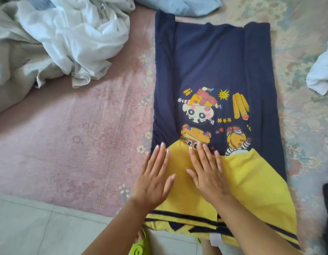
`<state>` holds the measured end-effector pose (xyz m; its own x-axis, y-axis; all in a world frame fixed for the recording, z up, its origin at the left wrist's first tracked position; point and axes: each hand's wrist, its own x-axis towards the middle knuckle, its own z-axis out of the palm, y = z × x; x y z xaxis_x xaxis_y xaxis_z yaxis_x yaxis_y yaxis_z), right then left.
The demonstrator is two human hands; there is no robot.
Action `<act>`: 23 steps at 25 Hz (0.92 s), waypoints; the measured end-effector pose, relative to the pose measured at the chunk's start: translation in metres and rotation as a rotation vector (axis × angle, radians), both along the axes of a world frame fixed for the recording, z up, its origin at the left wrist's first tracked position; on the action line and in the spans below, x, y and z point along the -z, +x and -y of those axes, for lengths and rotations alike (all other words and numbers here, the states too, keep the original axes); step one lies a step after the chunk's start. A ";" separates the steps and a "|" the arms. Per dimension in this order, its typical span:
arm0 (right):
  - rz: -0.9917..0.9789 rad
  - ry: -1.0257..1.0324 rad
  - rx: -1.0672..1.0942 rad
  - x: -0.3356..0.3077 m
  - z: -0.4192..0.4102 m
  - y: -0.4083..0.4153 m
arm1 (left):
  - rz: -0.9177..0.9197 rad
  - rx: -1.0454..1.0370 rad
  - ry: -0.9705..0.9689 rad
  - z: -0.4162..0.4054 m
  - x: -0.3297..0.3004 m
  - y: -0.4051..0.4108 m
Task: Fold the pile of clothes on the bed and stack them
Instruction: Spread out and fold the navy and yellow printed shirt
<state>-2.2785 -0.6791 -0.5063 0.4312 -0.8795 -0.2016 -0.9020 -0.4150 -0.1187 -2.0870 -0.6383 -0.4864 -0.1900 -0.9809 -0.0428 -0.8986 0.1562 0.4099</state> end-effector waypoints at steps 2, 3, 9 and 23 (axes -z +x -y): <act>0.080 -0.021 0.055 -0.002 0.048 0.018 | -0.018 -0.112 -0.030 0.079 0.002 -0.002; 0.110 -0.038 0.077 -0.003 0.076 0.026 | -0.005 -0.149 -0.032 0.115 0.005 -0.002; 0.472 0.046 0.286 -0.013 0.241 0.059 | 0.075 -0.160 -0.082 0.150 0.049 -0.012; 0.755 0.368 0.838 -0.019 0.434 0.159 | 0.030 -0.174 -0.034 0.162 0.053 -0.009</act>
<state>-2.1196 -1.1133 -0.4872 -0.1326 -0.8866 -0.4431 -0.5266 0.4418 -0.7263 -2.0959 -0.7999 -0.5397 -0.0162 -0.9998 -0.0119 -0.9250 0.0104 0.3797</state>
